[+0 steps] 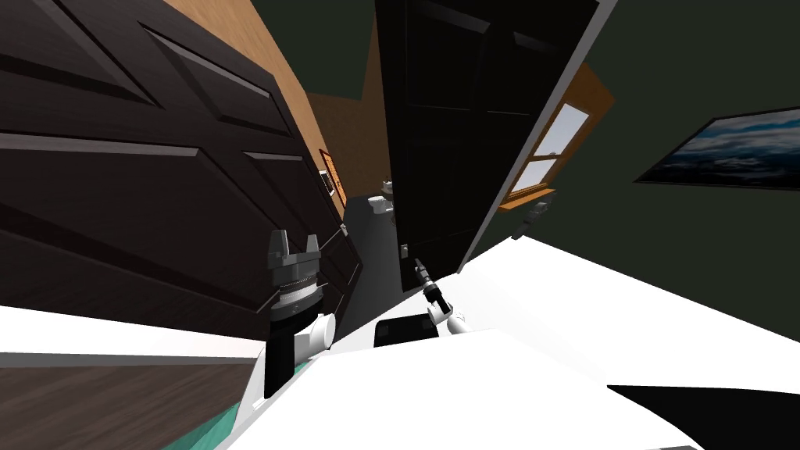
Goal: Push the door open
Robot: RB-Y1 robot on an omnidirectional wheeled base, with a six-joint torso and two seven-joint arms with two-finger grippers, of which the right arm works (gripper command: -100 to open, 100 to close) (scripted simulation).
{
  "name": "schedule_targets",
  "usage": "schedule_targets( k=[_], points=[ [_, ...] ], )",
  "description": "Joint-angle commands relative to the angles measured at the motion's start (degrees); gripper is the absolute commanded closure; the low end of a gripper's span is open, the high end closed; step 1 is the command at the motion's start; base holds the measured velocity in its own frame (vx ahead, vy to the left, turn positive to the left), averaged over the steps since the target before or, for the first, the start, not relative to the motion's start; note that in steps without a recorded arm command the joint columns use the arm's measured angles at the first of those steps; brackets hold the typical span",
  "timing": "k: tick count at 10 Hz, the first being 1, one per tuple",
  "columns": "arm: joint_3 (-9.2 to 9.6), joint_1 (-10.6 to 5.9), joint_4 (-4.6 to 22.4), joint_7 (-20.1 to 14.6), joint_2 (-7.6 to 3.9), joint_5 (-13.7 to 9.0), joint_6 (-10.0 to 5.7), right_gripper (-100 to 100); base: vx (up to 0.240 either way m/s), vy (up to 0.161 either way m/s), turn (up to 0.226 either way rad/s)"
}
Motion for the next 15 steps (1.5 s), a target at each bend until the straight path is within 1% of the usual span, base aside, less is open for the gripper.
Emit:
schedule_targets(
  k=[1,3,5,6,8,9,10,15],
  points=[
    [-0.10,-0.02,0.02,0.06,-0.33,-0.04,-0.13,-100,0.174,0.058,0.014],
    [-0.33,-0.08,0.19,0.17,-0.50,-0.12,-0.40,-100,0.198,0.051,0.021],
    [-0.55,-0.13,0.37,0.29,-0.18,-0.20,-0.66,-100,0.180,0.056,0.026],
    [-0.65,-0.16,0.44,0.34,0.13,-0.24,-0.77,-100,0.167,0.060,0.019],
    [-0.87,-0.21,0.62,0.46,1.35,-0.32,-1.04,-100,0.208,0.055,0.022],
    [-0.76,0.03,0.19,0.41,0.92,-0.27,-0.79,-100,0.075,0.025,-0.016],
    [-0.76,0.03,0.19,0.41,0.92,-0.27,-0.79,100,-0.017,-0.002,0.012],
    [-0.76,0.03,0.19,0.41,0.92,-0.27,-0.79,100,-0.012,-0.004,0.003]
  ],
)
